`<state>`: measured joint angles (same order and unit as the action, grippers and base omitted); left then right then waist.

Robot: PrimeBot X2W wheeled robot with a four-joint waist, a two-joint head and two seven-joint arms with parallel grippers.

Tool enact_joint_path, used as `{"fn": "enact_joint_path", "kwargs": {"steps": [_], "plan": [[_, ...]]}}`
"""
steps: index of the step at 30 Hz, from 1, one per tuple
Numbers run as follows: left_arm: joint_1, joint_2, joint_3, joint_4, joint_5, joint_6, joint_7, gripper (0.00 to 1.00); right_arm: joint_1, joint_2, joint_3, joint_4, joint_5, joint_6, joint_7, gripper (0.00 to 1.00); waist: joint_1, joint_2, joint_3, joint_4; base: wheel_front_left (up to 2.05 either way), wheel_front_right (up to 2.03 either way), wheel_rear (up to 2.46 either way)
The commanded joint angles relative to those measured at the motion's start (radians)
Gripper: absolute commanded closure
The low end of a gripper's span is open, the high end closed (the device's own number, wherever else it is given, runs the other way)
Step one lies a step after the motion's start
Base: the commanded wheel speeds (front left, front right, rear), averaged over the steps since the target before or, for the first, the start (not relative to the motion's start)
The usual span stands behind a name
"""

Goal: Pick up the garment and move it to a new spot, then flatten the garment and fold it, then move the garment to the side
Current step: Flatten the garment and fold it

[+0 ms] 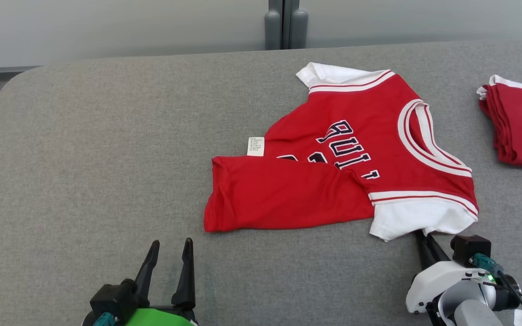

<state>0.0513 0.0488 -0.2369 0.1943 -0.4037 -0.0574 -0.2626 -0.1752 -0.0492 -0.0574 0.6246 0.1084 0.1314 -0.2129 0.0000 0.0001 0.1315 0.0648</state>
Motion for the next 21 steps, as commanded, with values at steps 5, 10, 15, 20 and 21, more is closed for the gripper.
{"fn": "enact_joint_path", "kwargs": {"steps": [5, 10, 15, 20, 21], "plan": [[0.017, 0.004, 0.004, -0.006, 0.002, 0.005, -0.003, 0.0, 0.055, -0.002, -0.021, -0.042, 0.03, -0.002, 0.062, 1.0, 0.0, -0.0001, -0.014, -0.026, 0.0, 0.0, 0.0], [0.025, 0.003, 0.008, -0.01, 0.0, 0.005, -0.003, 0.0, 0.137, -0.003, -0.022, -0.173, 0.122, -0.002, 0.198, 1.0, 0.0, -0.0001, -0.014, -0.055, 0.0, 0.0, 0.0], [0.016, 0.003, 0.002, -0.008, -0.001, 0.003, -0.003, 0.0, 0.212, -0.011, -0.07, -0.325, 0.223, -0.002, 0.335, 1.0, 0.0, -0.0001, -0.015, -0.077, 0.0, 0.0, 0.0], [0.012, 0.004, 0.002, -0.005, -0.001, 0.005, -0.003, 0.0, 0.251, -0.007, -0.146, -0.412, 0.327, -0.001, 0.45, 0.91, 0.0, -0.0001, -0.023, -0.081, 0.0, 0.0, 0.0], [0.013, 0.003, 0.003, -0.004, 0.0, 0.005, -0.003, 0.0, 0.258, -0.006, -0.158, -0.423, 0.335, -0.001, 0.473, 0.68, 0.0, -0.0001, -0.025, -0.081, 0.0, 0.0, 0.0]]}}
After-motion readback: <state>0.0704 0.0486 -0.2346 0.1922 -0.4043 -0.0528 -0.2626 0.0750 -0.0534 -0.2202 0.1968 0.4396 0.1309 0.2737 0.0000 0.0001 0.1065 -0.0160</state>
